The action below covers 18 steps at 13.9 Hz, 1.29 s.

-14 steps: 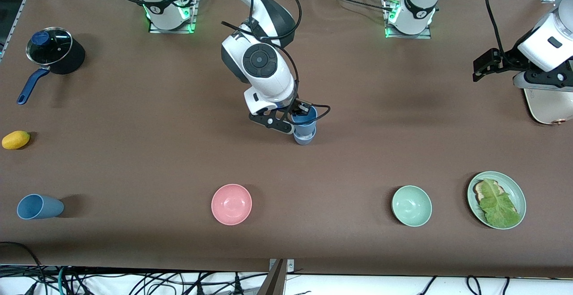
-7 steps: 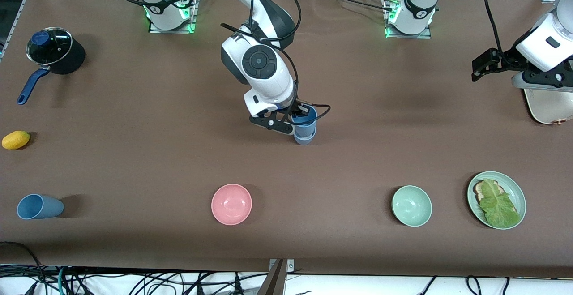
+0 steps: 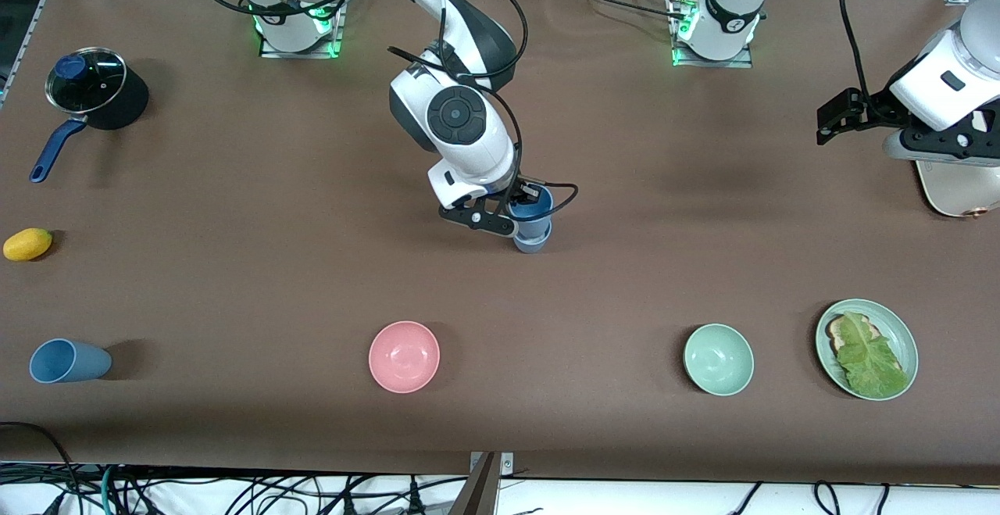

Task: Stack blue cups with both arms
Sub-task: 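Open the right gripper and lift it off the stacked cups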

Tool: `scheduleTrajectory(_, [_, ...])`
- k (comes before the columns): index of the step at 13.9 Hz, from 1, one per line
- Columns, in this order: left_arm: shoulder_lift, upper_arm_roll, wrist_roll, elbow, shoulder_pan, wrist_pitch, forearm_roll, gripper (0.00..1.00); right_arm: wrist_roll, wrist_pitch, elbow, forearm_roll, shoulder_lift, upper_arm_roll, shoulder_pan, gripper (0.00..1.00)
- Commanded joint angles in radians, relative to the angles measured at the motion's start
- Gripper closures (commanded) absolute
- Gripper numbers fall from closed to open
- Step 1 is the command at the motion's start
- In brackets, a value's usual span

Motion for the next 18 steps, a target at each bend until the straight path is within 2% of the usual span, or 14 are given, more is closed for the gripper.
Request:
scheduleTrajectory(1, [0.015,-0.003,0.017,0.019,-0.003,-0.013,0.015,0.0,-0.016,-0.003,0.029,0.0,0.02,-0.004,0.005,1.0])
scheduleTrajectory(2, [0.017,-0.004,0.017,0.019,-0.003,-0.013,0.015,0.0,-0.016,-0.002,0.029,0.0,0.02,-0.004,0.005,0.85])
scheduleTrajectory(3, [0.017,-0.003,0.017,0.019,-0.003,-0.013,0.015,0.0,-0.013,-0.002,0.029,0.002,0.02,-0.004,0.004,0.46])
scheduleTrajectory(5, [0.018,-0.003,0.02,0.016,-0.002,-0.013,0.015,0.0,-0.014,-0.002,0.029,0.002,0.02,-0.004,-0.001,0.0])
scheduleTrajectory(10, [0.023,-0.003,0.021,0.018,0.001,-0.041,0.015,0.0,-0.025,-0.018,0.038,0.003,0.005,-0.011,-0.016,0.0])
scheduleTrajectory(12, [0.023,-0.003,0.02,0.019,0.0,-0.041,0.015,0.0,-0.048,-0.087,0.038,0.011,-0.033,-0.007,-0.071,0.0])
scheduleTrajectory(15, [0.023,-0.003,0.021,0.019,0.0,-0.041,0.015,0.0,-0.242,-0.279,0.023,0.011,-0.127,-0.014,-0.151,0.0])
scheduleTrajectory(18, [0.023,-0.005,0.021,0.021,-0.002,-0.041,0.015,0.0,-0.336,-0.33,-0.042,0.012,-0.196,-0.082,-0.194,0.0])
